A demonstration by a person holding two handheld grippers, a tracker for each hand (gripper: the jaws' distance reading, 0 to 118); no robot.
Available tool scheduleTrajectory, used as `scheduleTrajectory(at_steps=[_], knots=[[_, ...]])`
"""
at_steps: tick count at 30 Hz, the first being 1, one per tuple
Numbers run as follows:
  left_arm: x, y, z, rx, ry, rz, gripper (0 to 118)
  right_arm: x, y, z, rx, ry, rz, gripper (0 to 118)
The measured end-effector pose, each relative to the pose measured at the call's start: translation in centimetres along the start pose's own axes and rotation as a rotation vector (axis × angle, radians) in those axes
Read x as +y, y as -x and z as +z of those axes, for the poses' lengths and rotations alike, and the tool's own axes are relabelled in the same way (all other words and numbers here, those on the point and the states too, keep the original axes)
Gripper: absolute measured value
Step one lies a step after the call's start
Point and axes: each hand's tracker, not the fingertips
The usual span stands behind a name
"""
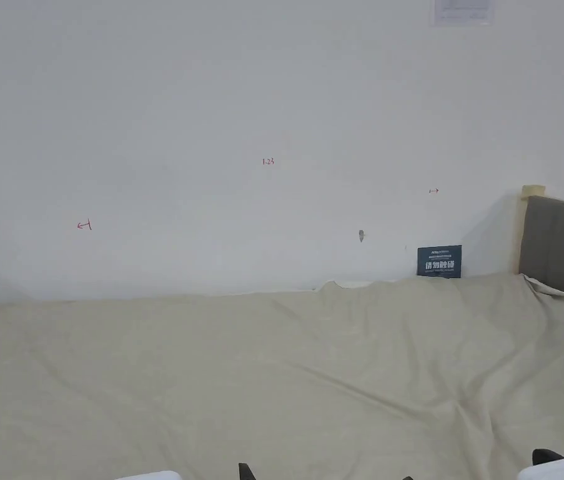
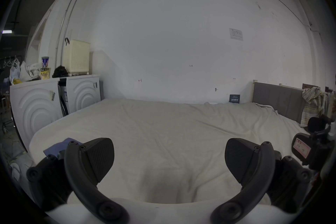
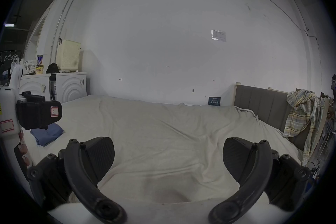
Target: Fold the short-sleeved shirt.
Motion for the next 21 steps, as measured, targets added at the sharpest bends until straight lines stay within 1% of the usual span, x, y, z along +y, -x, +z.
scheduleTrajectory(at_steps=[2,5,7,11,21], knots=[[0.0,0.3,0.0,-0.042,0.022,0.027,118,0.0,0.0,0.0,0.002,0.001,0.002,118],[0.0,-0.1,0.1,-0.012,0.021,0.015,118,-0.1,0.0,0.1,0.002,0.001,0.01,118],[0.0,-0.6,0.0,0.026,0.023,-0.03,118,-0.2,0.0,0.0,0.002,0.005,0.01,118],[-0.3,-0.8,0.0,0.01,0.03,-0.041,118,-0.2,0.0,0.0,0.002,0.009,-0.001,118],[-0.1,-0.3,-0.6,-0.021,0.094,-0.017,118,0.0,0.1,-0.3,0.011,0.015,0.014,118]])
